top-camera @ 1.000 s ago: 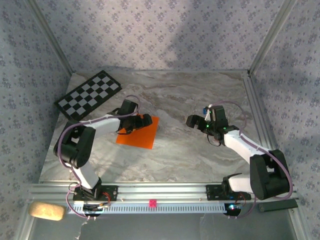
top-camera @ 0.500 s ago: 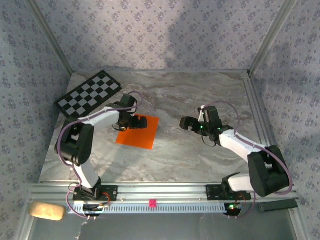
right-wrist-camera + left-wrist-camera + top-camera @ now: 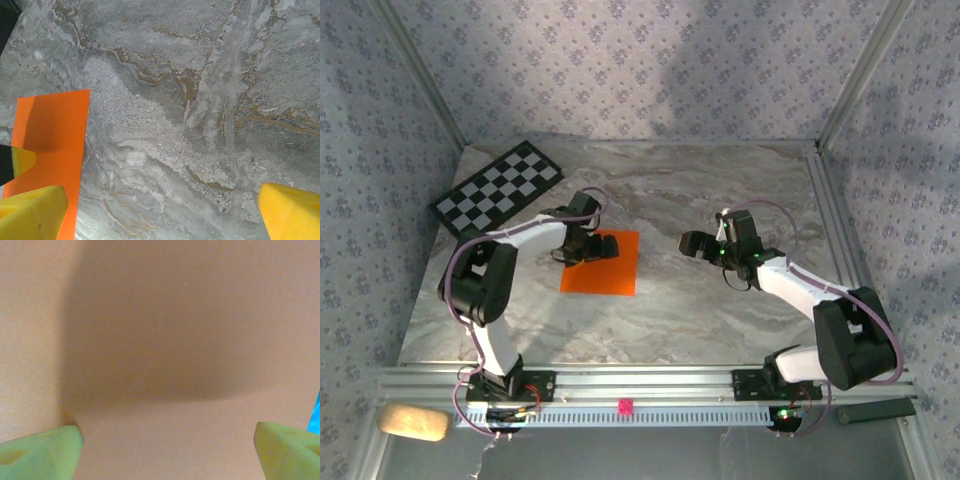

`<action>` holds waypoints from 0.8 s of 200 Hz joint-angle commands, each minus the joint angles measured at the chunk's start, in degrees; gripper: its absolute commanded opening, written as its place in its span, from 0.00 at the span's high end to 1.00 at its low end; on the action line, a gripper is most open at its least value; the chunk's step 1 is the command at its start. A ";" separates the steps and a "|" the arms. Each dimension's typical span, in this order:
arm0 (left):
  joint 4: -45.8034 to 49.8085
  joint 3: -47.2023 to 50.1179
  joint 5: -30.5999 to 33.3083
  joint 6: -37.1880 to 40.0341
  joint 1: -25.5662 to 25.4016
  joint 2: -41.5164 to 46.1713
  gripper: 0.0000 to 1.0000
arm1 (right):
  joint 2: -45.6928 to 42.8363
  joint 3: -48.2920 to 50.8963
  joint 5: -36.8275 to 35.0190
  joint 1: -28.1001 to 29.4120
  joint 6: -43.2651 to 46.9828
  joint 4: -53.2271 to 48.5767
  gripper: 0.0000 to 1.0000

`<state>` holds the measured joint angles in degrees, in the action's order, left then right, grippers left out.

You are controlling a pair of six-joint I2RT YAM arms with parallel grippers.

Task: Fold a paper plane with a square sheet of paper (pick it up from the middle)
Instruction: Move the square sheet of paper to the center of the table, then first fold the square sheet of paper in half at the center of the table.

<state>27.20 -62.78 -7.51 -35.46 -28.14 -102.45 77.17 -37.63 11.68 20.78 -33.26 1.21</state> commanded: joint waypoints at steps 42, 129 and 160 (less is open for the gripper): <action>8.56 -5.60 15.20 -6.96 -8.49 1.50 0.05 | -2.87 -2.18 4.97 -5.94 -4.19 -2.00 0.00; 17.11 -12.71 10.58 1.73 -7.13 -4.31 0.03 | 0.88 -5.77 3.58 1.19 0.91 -2.09 0.00; 18.32 -14.22 9.89 -0.70 -7.11 -5.72 0.03 | 0.88 -4.99 2.65 2.66 1.17 -1.32 0.00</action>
<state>40.56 -74.76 3.70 -35.09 -35.62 -106.83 77.69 -41.89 15.73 22.37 -33.58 1.26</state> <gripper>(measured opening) 0.969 0.995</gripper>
